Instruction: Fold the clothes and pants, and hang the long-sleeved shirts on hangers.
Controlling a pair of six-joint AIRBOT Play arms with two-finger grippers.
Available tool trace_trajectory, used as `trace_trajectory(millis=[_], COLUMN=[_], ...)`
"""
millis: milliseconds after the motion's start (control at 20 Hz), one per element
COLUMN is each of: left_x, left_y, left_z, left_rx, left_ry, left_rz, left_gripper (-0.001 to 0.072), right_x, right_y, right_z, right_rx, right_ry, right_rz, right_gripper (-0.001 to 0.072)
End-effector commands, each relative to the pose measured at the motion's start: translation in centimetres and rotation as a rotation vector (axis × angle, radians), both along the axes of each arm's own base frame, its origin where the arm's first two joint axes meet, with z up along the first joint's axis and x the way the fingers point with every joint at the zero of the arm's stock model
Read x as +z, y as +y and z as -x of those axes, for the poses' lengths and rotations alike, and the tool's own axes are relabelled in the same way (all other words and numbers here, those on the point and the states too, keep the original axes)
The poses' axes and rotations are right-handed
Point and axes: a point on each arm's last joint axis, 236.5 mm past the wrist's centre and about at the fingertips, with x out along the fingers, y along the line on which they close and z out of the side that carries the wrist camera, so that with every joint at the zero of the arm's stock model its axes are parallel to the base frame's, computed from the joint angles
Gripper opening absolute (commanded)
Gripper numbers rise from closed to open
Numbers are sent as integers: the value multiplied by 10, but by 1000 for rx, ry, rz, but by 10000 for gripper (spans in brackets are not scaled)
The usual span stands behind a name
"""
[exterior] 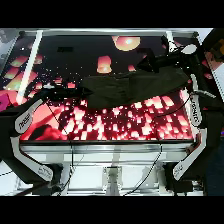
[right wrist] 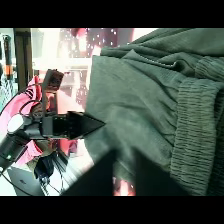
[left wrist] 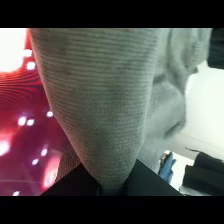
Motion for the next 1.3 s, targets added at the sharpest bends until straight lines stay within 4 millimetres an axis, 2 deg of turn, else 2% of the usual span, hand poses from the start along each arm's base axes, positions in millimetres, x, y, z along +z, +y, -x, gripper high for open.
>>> trace_trajectory(millis=[0, 200, 350, 600, 750, 950, 1100, 1250], left_x=[12, 6, 6, 22, 40, 45, 61, 81], left_y=[12, 49, 80, 138, 178, 245, 271, 278], left_z=[2, 26, 48, 74, 87, 131, 146, 153], left_rx=[-17, -83, -143, -161, -113, -93, -27, 4], left_ry=[-39, 0, 25, 48, 55, 146, 150, 115], left_rz=[-27, -198, -304, -400, -429, -568, -586, -598], left_gripper=[28, 28, 28, 28, 28, 29, 29, 29], right_x=[-9, -24, -32, -41, -54, -75, -96, -115], right_y=[-3, 1, 12, 49, 83, 146, 201, 251], right_z=[-1, 1, 4, 19, 35, 69, 104, 136], right_rx=[7, 24, 47, 127, 200, 326, 429, 496], right_ry=[-2, 29, 42, 47, 60, 93, 117, 115], right_rz=[21, 21, 23, 52, 78, 83, 94, 104], right_gripper=[18, 18, 18, 18, 17, 16, 16, 15])
